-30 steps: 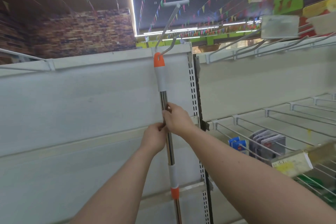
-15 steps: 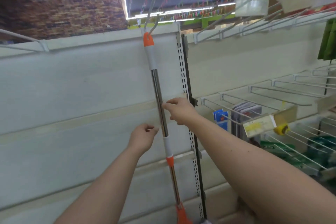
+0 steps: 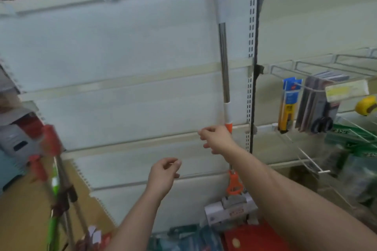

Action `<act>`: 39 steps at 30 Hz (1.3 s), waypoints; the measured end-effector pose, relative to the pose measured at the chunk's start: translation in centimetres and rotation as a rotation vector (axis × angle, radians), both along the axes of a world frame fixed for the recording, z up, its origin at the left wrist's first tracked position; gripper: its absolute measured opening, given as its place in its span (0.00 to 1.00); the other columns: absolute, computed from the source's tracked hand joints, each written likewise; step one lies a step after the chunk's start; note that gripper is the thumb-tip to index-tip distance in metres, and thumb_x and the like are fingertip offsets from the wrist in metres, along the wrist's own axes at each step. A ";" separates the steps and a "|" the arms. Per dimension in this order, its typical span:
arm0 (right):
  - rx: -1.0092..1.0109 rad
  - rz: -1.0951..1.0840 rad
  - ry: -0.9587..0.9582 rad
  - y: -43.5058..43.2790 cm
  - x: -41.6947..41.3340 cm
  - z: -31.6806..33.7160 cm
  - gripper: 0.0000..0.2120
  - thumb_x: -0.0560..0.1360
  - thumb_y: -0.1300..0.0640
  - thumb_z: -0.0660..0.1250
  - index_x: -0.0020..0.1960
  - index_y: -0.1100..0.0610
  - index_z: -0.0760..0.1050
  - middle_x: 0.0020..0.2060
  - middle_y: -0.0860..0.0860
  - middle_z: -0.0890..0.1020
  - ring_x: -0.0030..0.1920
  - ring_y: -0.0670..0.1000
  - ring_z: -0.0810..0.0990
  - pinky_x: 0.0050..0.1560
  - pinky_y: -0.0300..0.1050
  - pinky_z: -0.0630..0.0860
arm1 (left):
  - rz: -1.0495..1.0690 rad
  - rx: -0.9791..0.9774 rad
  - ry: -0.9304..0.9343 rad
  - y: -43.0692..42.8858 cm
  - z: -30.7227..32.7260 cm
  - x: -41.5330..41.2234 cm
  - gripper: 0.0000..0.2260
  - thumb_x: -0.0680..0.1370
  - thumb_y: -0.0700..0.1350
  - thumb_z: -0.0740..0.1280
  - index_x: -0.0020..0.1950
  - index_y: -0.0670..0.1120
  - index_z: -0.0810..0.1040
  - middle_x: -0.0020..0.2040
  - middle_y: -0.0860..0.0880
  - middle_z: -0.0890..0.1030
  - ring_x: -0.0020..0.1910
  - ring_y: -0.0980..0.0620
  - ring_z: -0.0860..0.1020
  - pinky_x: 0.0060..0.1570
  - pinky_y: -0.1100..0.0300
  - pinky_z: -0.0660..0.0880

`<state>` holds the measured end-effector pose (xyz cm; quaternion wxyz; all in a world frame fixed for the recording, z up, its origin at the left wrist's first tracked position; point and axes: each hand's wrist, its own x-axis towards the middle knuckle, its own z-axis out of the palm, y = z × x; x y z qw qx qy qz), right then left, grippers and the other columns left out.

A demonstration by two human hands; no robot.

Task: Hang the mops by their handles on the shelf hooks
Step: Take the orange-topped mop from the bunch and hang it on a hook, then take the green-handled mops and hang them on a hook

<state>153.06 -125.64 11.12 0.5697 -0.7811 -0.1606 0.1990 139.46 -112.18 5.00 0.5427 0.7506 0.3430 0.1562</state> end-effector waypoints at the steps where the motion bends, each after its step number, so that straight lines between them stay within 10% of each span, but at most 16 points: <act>1: -0.030 0.024 0.014 0.8 -1.3 -0.9 0.17 0.83 0.56 0.66 0.62 0.69 0.80 0.55 0.67 0.84 0.44 0.56 0.78 0.30 0.40 0.65 | 0.018 -0.012 0.008 0.6 -0.5 -1.5 0.11 0.81 0.49 0.70 0.60 0.45 0.81 0.53 0.46 0.84 0.44 0.50 0.85 0.47 0.52 0.77; 14: -0.219 0.204 0.198 13.4 -25.2 -8.7 0.10 0.82 0.49 0.67 0.56 0.55 0.77 0.59 0.57 0.86 0.59 0.59 0.85 0.56 0.55 0.81 | 0.243 -0.115 0.080 11.6 -6.7 -26.3 0.09 0.82 0.49 0.68 0.59 0.46 0.79 0.55 0.45 0.83 0.42 0.53 0.81 0.42 0.55 0.75; 32: -0.220 0.483 0.233 32.2 -45.3 -12.3 0.20 0.79 0.52 0.68 0.63 0.67 0.80 0.56 0.64 0.86 0.42 0.58 0.83 0.45 0.52 0.77 | 0.623 -0.119 0.108 23.5 -7.4 -49.4 0.10 0.80 0.53 0.70 0.56 0.49 0.82 0.50 0.50 0.84 0.52 0.43 0.84 0.54 0.43 0.81; 39: -0.180 0.511 0.319 40.3 -44.6 -14.5 0.10 0.80 0.55 0.70 0.44 0.60 0.78 0.41 0.60 0.83 0.34 0.55 0.81 0.40 0.46 0.75 | 0.672 -0.110 0.186 29.3 -8.1 -49.1 0.08 0.81 0.52 0.69 0.56 0.50 0.81 0.46 0.52 0.82 0.52 0.42 0.84 0.48 0.46 0.80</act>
